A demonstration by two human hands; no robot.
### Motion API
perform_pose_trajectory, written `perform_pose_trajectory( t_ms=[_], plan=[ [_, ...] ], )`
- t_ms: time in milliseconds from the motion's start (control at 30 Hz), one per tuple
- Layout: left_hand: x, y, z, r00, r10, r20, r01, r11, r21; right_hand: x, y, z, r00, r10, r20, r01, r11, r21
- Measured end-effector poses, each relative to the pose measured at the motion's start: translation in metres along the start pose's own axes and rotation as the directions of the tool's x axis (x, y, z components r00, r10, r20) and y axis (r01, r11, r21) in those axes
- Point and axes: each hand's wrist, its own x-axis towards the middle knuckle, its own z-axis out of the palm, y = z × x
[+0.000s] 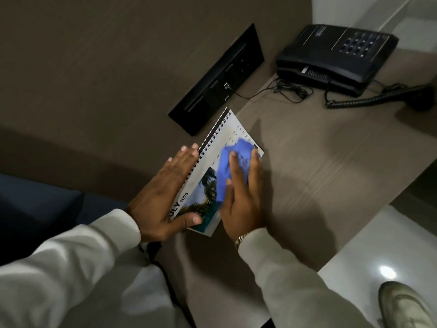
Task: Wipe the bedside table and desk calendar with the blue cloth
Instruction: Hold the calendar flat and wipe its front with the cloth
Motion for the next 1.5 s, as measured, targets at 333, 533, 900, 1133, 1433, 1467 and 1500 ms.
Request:
perform_pose_trajectory(
  t_ms=[333,533,900,1133,1433,1467,1500],
  plan=[
    [0.001,-0.003,0.001,1.000,-0.021,0.007,0.021,1.000,0.021,0.030,-0.024,-0.006,0.999,-0.016,-0.033,0.020,0.993,0.118],
    [0.001,-0.005,0.003,1.000,-0.005,-0.005,0.005,1.000,0.015,0.004,0.000,-0.010,0.994,0.108,0.022,-0.104,0.985,-0.140],
    [0.001,-0.007,0.002,1.000,0.008,0.015,-0.009,0.999,0.041,0.024,-0.019,0.002,1.000,0.024,0.003,-0.024,0.993,0.119],
    [0.002,-0.002,-0.001,1.000,0.000,0.027,0.000,1.000,0.016,-0.042,-0.014,-0.005,0.983,0.068,0.171,-0.046,0.990,-0.131],
    [0.001,0.000,-0.002,1.000,0.009,0.027,-0.008,0.999,-0.032,-0.023,-0.027,0.007,0.998,-0.058,0.030,0.057,0.998,0.038],
    [0.001,0.001,-0.001,1.000,0.005,0.026,-0.004,0.999,-0.039,-0.023,-0.025,0.009,1.000,-0.007,0.012,0.007,1.000,0.021],
    [0.001,0.002,-0.001,1.000,0.003,0.019,-0.002,0.999,-0.046,-0.027,-0.024,0.012,1.000,0.023,-0.007,-0.023,1.000,-0.008]
  ],
)
